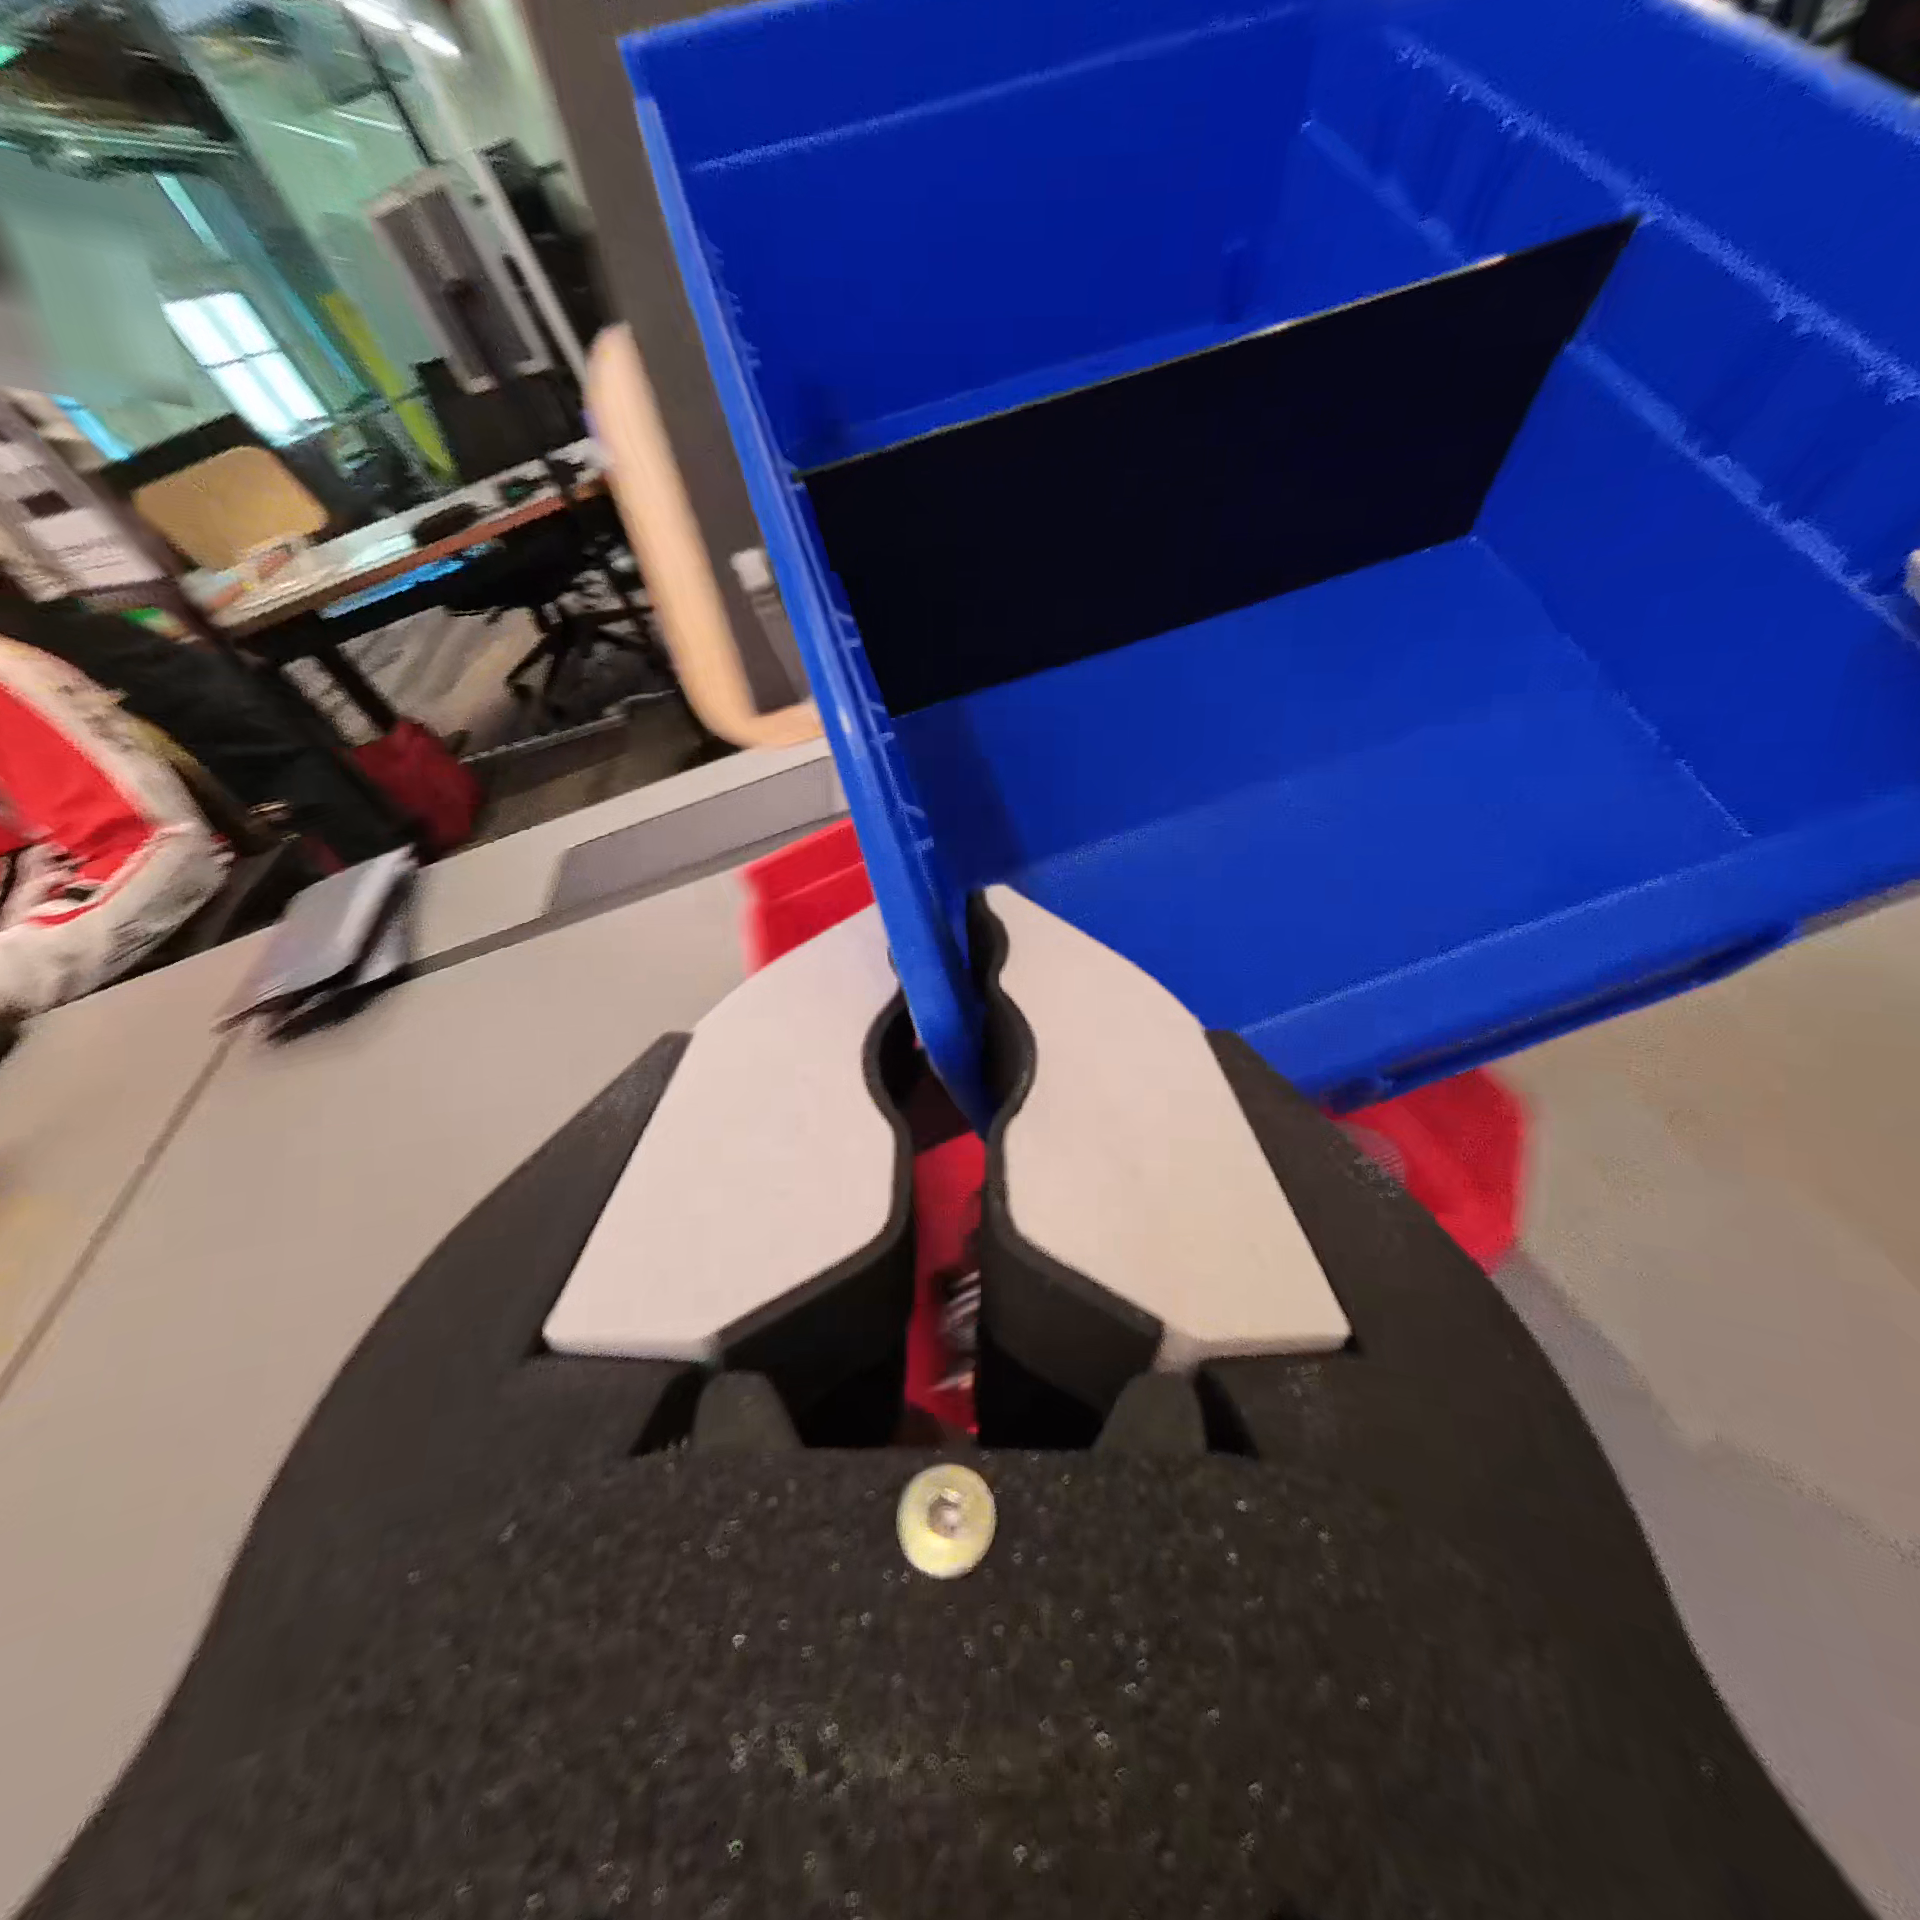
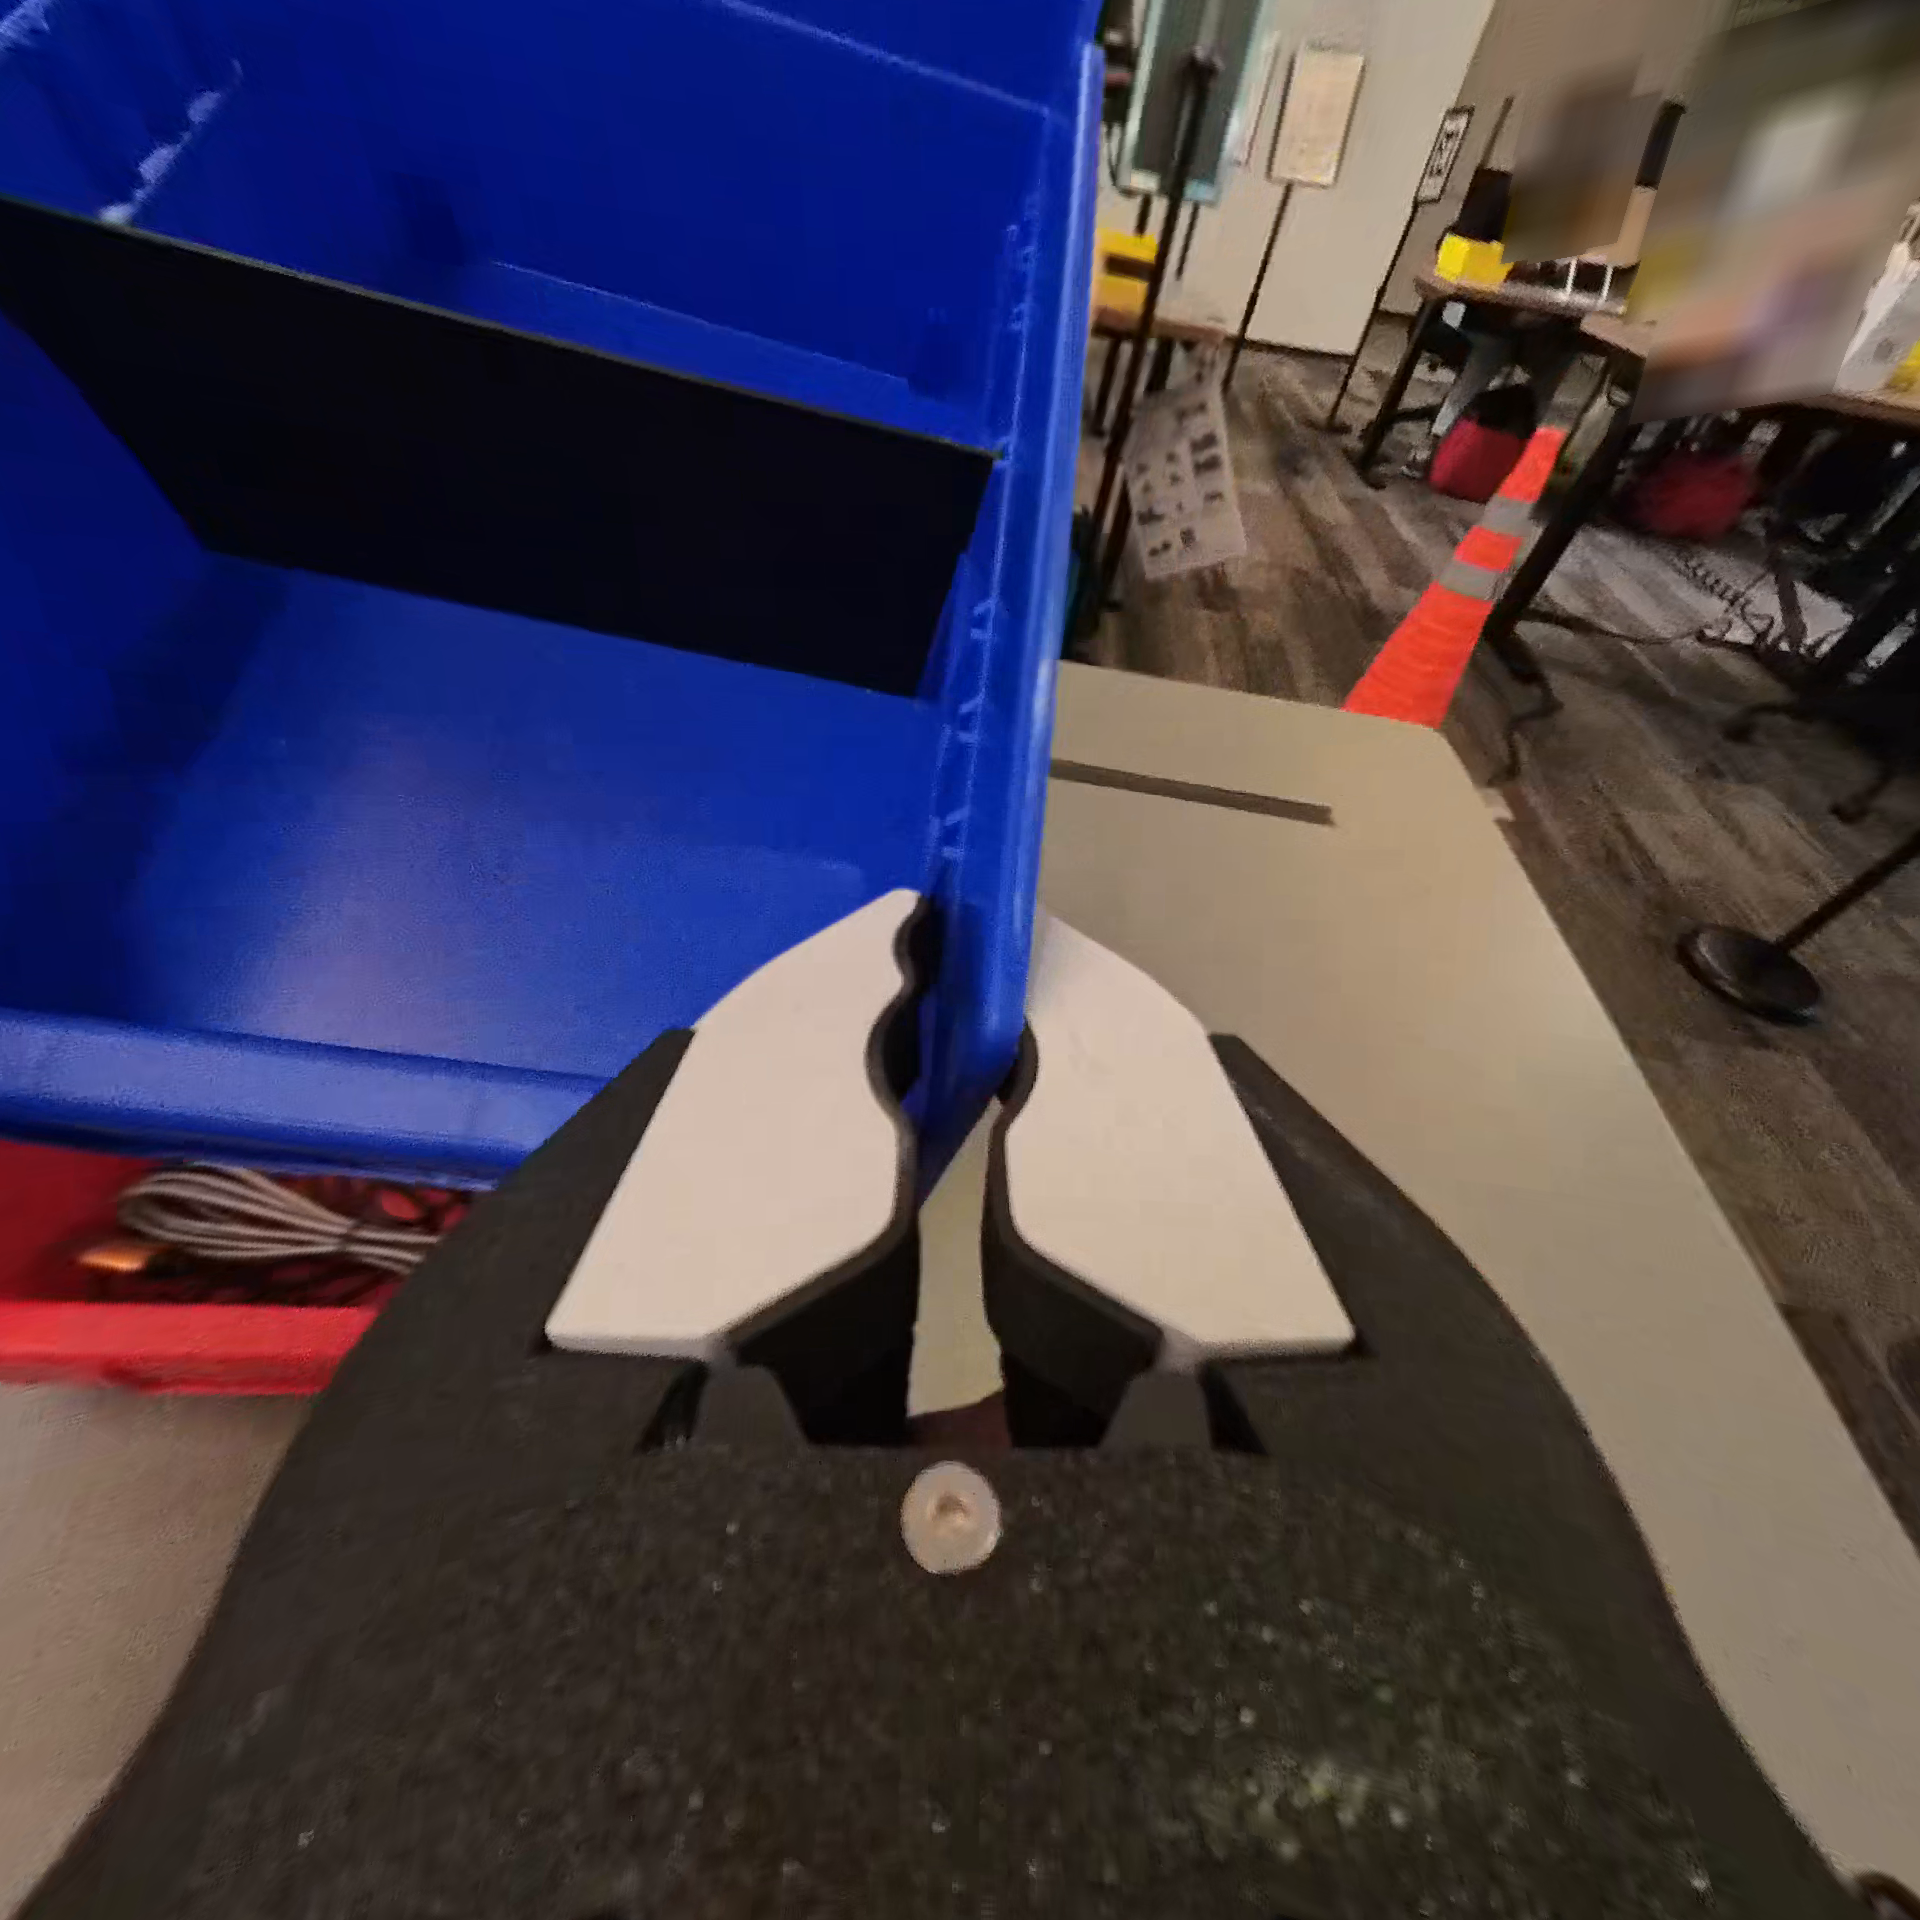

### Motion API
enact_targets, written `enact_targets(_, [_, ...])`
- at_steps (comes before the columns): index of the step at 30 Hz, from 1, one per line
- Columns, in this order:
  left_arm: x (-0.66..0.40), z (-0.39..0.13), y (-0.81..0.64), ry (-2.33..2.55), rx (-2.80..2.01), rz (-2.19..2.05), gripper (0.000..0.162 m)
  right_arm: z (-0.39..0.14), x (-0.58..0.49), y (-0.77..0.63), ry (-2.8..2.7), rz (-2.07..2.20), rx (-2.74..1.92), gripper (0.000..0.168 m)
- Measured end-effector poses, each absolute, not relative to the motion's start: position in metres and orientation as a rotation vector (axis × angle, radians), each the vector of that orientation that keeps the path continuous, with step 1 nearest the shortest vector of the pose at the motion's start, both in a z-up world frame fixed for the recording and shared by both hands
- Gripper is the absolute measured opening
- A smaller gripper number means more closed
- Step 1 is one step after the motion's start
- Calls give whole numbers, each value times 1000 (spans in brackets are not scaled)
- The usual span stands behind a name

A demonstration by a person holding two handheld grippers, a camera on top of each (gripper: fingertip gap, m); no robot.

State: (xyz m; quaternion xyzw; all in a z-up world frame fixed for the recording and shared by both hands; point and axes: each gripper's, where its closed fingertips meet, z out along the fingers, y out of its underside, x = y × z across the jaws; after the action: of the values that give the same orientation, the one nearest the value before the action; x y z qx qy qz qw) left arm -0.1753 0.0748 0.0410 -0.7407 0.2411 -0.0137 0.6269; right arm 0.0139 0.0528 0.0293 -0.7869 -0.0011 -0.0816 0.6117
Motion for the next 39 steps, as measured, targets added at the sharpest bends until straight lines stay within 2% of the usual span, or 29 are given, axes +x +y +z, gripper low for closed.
enact_targets(4, [-38,1,71,638,-1728,-91,10,-21,150,50,150,-156,-1956,10])
enact_targets(7, [33,-50,69,687,-1825,-181,9,-65,219,30,244,-78,-2042,3])
enact_targets(11, [73,-98,67,715,-1901,-184,7,-122,258,16,227,-180,-2133,6])
enact_targets(15, [76,-130,66,685,-1982,-266,8,-136,261,13,256,-125,-2144,3])
enact_targets(19, [74,-132,56,750,-1937,-308,14,-134,263,15,210,-203,-2151,6])
enact_targets(20, [70,-127,54,754,-1930,-324,18,-133,267,15,220,-228,-2147,12])
enact_targets(23, [42,-108,42,742,-1954,-403,42,-125,273,2,215,-326,-2172,36])
enact_targets(24, [27,-95,35,707,-1954,-465,41,-115,274,-5,200,-373,-2164,43])
enact_targets(26, [-12,-66,25,663,-1899,-539,40,-78,274,-13,193,-469,-2093,37])
enact_targets(30, [-126,-49,41,602,-1842,-311,44,-4,210,-5,81,-390,-1927,35])
enact_targets(32, [-180,-56,53,534,-1851,-210,44,11,142,11,-39,-240,-1876,34])
enact_targets(33, [-200,-62,57,502,-1871,-192,45,9,101,19,-110,-132,-1868,36])
enact_targets(35, [-232,-74,61,439,-1900,-185,46,-10,19,33,-208,122,-1881,52])
enact_targets(39, [-262,-93,77,399,-1932,-145,47,-83,-64,52,-158,273,-2000,53])
